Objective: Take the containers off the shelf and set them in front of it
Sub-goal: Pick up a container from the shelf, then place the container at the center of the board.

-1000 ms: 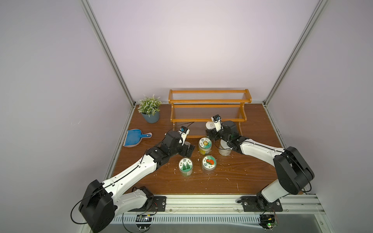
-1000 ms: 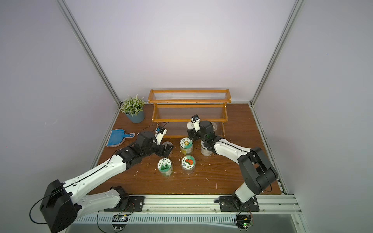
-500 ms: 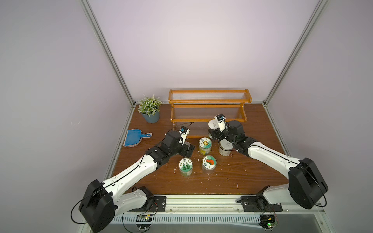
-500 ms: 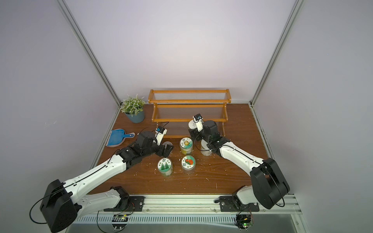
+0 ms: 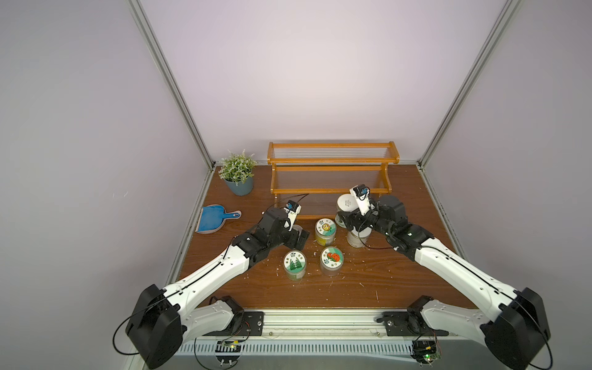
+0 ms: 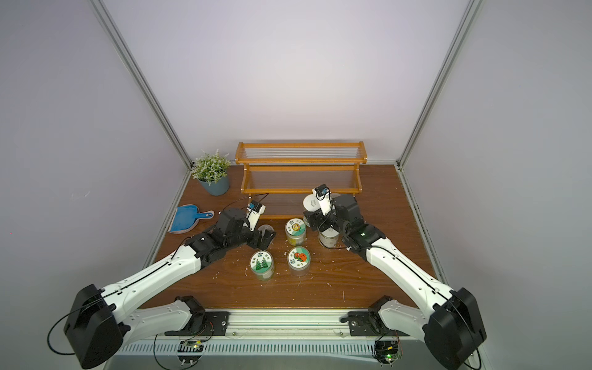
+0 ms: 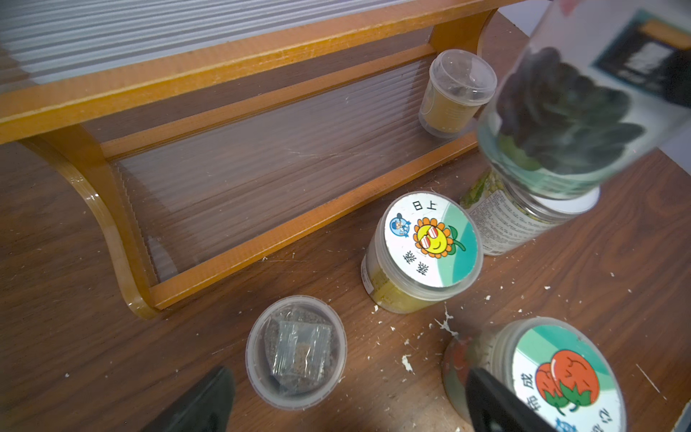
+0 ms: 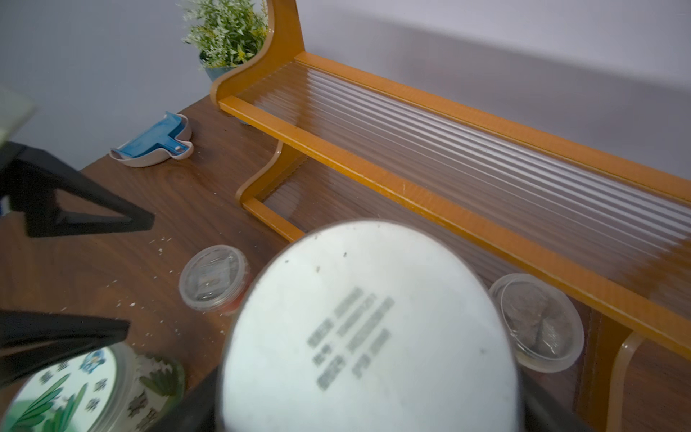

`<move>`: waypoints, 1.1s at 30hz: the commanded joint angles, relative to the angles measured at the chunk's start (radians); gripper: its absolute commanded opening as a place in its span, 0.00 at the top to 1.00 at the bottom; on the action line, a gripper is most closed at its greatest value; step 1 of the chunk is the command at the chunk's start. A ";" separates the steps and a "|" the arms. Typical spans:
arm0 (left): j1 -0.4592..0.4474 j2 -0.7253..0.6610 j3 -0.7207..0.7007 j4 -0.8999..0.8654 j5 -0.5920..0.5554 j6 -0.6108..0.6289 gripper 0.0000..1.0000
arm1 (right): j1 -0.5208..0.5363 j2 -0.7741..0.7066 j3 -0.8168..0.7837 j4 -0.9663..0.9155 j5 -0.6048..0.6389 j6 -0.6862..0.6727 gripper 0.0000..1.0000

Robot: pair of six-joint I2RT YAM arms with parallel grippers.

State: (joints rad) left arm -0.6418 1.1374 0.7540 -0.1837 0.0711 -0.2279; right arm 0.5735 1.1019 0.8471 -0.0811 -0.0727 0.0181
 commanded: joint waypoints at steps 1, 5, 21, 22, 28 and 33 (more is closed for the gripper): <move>0.011 0.007 -0.007 0.006 0.015 0.007 0.00 | 0.001 -0.078 0.050 -0.146 -0.112 0.026 0.16; 0.011 0.007 -0.004 0.010 0.016 0.008 0.00 | 0.028 -0.170 0.003 -0.266 -0.133 0.065 0.16; 0.012 0.004 -0.004 0.023 0.025 -0.002 0.00 | 0.101 -0.415 -0.217 -0.400 0.063 0.314 0.17; 0.011 0.004 -0.005 0.023 0.026 -0.001 0.00 | 0.108 -0.406 -0.223 -0.400 0.084 0.325 0.17; 0.011 -0.004 -0.010 0.027 0.021 -0.005 0.00 | 0.185 -0.379 -0.305 -0.317 0.191 0.441 0.17; 0.011 0.003 -0.009 0.027 0.031 -0.004 0.00 | 0.229 -0.377 -0.373 -0.286 0.270 0.494 0.17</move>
State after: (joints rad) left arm -0.6418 1.1374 0.7540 -0.1749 0.0868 -0.2317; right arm 0.7807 0.7345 0.4755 -0.4355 0.1135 0.4450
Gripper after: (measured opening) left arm 0.998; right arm 0.896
